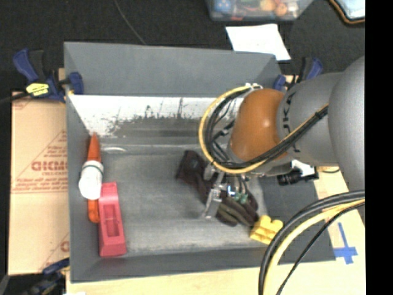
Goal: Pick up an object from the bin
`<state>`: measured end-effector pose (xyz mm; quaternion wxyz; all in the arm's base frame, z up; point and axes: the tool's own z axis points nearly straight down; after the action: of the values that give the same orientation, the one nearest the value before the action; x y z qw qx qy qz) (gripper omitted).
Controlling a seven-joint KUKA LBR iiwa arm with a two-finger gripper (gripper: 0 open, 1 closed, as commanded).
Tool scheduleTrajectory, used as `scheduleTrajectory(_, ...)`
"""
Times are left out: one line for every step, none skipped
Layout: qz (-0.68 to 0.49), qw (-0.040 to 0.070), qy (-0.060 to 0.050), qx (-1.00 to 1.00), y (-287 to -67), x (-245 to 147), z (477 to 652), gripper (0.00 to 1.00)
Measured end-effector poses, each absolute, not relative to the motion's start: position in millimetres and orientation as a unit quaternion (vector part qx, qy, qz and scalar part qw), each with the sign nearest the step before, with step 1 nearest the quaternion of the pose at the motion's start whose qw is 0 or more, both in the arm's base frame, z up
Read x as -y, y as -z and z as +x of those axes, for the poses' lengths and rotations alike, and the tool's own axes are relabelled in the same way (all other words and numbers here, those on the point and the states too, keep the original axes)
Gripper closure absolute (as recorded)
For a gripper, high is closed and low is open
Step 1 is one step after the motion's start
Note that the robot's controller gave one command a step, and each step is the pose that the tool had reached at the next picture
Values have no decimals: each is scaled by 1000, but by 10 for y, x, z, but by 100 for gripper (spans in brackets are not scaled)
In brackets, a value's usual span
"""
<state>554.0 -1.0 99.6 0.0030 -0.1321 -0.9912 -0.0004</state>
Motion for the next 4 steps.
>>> scheduleTrajectory(-194, -11, 0, 981, -708, 436, 5210, 0)
scheduleTrajectory(-182, -3, 1, 983, -722, -137, 5625, 100)
scheduleTrajectory(-181, -3, 1, 983, -722, -137, 5625, 100)
scheduleTrajectory(-180, 1, 0, 984, -945, -131, 5597, 100)
